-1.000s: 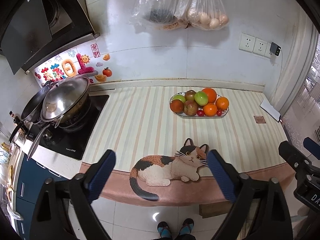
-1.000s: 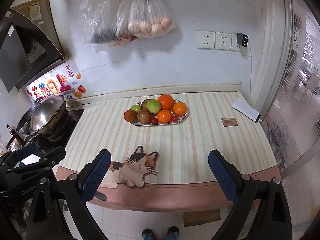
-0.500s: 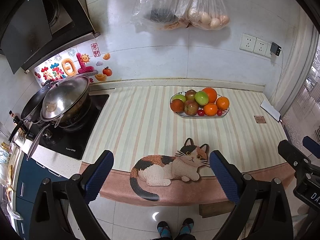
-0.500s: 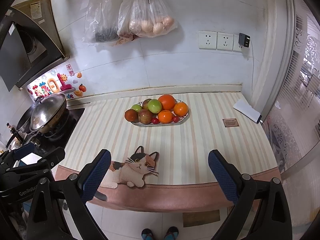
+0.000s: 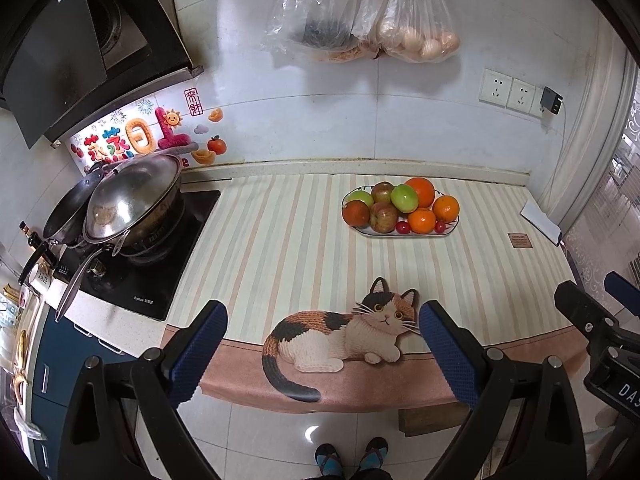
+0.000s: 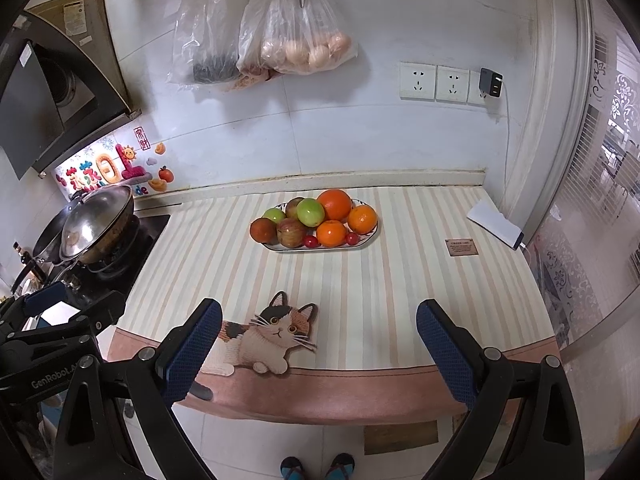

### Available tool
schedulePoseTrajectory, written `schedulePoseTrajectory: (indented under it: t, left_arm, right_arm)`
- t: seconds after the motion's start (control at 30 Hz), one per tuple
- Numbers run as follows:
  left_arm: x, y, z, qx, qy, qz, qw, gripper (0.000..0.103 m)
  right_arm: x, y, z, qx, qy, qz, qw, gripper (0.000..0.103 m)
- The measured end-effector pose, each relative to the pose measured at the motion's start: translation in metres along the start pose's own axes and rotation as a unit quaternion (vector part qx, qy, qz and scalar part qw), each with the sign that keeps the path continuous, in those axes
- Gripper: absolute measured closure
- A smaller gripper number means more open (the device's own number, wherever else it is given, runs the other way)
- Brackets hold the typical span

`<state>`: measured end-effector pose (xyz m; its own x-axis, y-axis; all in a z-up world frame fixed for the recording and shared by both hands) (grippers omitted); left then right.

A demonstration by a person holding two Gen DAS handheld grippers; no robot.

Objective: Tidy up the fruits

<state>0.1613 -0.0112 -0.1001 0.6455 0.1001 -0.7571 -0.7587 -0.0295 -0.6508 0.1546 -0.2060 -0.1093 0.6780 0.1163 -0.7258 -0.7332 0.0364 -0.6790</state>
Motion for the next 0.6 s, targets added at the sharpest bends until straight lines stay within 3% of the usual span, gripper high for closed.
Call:
schedulePoseTrajectory:
  t: [0.6]
  left_arm:
    - [-0.0067,0.0012,0.0016,-0.002,0.000,-0.004,1.0000,0.005]
  right_arm:
    - [-0.0016,0.0008,-0.0017,-0.002,-0.005,-0.001,1.000,0.003]
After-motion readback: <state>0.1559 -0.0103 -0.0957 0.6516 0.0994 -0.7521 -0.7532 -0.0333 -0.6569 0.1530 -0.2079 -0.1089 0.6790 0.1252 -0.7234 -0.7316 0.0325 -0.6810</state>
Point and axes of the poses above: each gripper's, at about its wrist camera, not at the fingertips, and x roughly the way its jaws point, z to its left, y to its underside, the point moved 3 cm from there along x, roughly the way its jaws point, and after that the axes turned 1 degree about -y, right-handed, at the moved point
